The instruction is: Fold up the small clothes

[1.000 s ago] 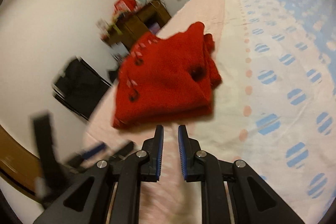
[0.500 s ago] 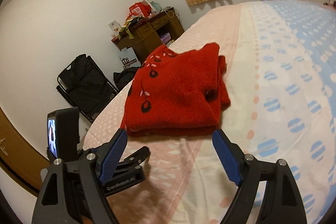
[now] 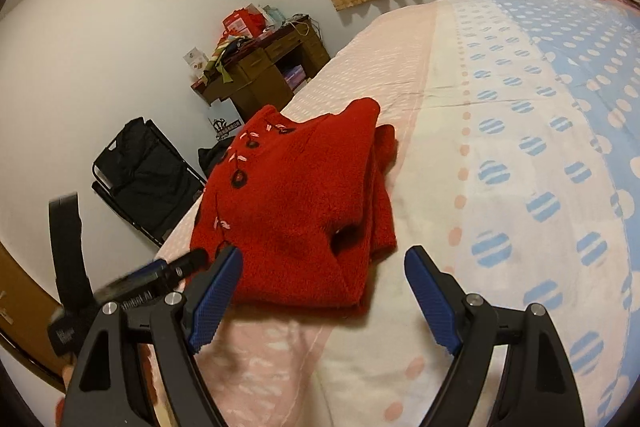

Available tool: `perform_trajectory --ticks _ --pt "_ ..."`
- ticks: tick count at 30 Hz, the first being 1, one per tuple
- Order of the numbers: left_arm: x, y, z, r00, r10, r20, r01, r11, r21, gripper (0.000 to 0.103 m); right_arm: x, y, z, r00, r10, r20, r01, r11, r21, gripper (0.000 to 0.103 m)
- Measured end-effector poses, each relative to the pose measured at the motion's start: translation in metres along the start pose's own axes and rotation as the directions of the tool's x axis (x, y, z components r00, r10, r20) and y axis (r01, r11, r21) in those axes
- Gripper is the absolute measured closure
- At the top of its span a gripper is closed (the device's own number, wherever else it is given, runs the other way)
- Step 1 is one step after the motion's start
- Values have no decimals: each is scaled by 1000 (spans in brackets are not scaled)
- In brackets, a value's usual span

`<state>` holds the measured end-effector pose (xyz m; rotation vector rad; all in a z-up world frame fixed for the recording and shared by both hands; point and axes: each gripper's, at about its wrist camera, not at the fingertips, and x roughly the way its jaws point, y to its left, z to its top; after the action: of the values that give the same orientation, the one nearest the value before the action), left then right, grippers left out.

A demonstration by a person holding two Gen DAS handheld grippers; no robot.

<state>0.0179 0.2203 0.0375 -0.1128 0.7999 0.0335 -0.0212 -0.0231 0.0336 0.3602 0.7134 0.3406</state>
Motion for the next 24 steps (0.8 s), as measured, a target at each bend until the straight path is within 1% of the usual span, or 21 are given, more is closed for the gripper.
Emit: perform_trajectory --ticks 1,3,5,7,9,12,16,20,24 --pt "-1 -2 1 1000 9 13 -9 1000 8 2 0 1 0 1000 -12 8 12 1000 -7 19" --pt "-4 -6 0 999 24 37 -25 999 20 2 -1 5 0 1000 -12 27 12 1000 -20 19" --pt "-7 -9 -2 998 43 55 -45 998 37 2 -2 12 0 998 -33 48 36 998 -47 19" --pt "-14 -12 -4 993 72 90 -76 996 39 2 -4 18 -1 996 -59 71 63 996 -67 19" --pt "-22 -10 -3 988 86 128 -92 995 43 0 -9 24 -1 992 -73 98 81 994 -72 19" --pt "-35 -12 -5 978 115 175 -124 991 43 0 -20 30 2 987 -86 139 97 993 -74 19" --pt "-48 -11 -5 966 164 202 -172 985 24 0 -38 45 1 973 -106 205 130 985 -110 19" --pt "-59 -13 -8 952 193 238 -207 978 33 0 -54 59 -3 959 -115 260 158 975 -153 19" --pt "-73 -19 -13 928 244 283 -267 963 45 0 -66 66 -8 945 -139 295 192 968 -159 19"
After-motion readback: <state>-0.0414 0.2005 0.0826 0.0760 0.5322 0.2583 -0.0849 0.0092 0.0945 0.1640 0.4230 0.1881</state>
